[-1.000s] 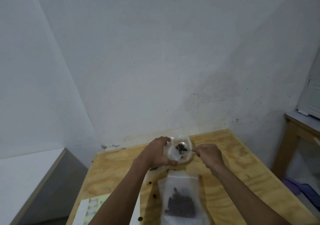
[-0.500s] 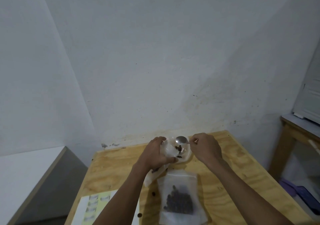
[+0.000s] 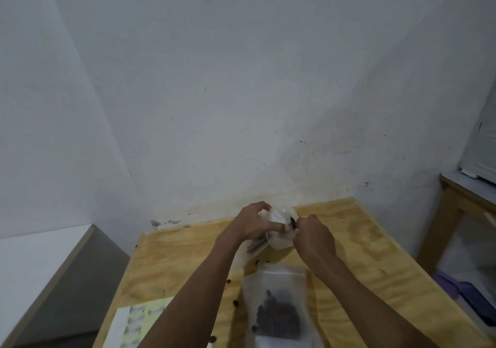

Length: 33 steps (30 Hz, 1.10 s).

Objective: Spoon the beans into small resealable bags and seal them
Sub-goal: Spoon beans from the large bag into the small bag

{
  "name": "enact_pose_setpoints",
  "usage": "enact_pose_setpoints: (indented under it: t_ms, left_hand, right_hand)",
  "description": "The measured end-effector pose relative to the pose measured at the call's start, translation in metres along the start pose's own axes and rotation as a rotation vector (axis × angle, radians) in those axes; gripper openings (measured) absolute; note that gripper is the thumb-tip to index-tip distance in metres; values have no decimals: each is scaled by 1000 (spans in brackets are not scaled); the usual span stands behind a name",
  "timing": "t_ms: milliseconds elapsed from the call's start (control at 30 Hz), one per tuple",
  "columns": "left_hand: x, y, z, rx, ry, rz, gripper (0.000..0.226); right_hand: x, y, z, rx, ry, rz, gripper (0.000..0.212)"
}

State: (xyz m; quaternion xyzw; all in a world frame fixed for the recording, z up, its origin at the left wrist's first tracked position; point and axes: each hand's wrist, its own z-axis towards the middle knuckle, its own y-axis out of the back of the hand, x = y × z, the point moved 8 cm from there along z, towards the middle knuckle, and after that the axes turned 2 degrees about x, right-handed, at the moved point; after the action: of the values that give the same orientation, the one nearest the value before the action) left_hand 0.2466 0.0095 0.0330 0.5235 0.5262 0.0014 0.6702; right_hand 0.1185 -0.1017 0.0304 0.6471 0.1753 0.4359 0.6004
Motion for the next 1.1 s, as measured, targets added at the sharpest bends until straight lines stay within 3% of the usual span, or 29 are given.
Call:
enact_pose_setpoints:
  t_ms: [167,400,600,833,1100]
  left_hand:
    - [-1,-7,6,-26,-47,67,77]
    - [7,-8,3,-9,-78,153,91]
    - [6,-11,1,-31,-83,157,88]
    - [-16,-5,6,-72,-106,130,76]
    - [-36,4,4,-59,-227,322,90]
  right_hand:
    - [-8,-6,5,22,-22,45,26]
    - [-21,-11,5,-3,-55,126,32]
    - [-22,-14,4,2,-61,101,32]
    - [-23,-15,6,78,-80,329,30]
    - [-36,-25,14,135,-163,611,24]
